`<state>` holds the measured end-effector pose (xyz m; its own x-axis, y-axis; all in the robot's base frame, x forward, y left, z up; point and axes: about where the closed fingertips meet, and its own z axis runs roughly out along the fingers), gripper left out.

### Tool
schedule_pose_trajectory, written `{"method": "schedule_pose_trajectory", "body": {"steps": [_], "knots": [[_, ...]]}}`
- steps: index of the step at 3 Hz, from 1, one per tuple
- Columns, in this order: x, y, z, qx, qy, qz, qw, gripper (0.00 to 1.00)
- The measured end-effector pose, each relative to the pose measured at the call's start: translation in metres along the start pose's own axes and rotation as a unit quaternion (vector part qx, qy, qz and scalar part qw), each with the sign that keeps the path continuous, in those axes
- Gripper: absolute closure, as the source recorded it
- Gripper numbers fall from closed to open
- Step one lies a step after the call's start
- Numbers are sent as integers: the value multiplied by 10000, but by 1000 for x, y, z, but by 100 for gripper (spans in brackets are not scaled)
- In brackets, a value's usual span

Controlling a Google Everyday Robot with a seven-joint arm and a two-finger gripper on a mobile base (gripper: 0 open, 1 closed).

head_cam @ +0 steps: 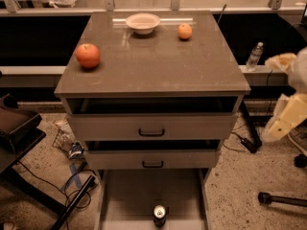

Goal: Pick pepsi can from bottom drawer and place on counter

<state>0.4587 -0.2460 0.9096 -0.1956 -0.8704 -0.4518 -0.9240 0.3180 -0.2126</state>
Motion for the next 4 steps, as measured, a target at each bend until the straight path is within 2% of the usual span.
{"method": "schedule_pose_trajectory", "body": {"steps": [1, 2, 3, 4], "knots": [[44, -6, 62, 227, -1512, 316, 9877, 0], [65, 4, 73, 458, -2562, 444, 9645, 0], [76, 8, 69, 635, -2736, 258, 9594, 0], [75, 9, 78, 564, -2738, 261, 9598, 0]]}}
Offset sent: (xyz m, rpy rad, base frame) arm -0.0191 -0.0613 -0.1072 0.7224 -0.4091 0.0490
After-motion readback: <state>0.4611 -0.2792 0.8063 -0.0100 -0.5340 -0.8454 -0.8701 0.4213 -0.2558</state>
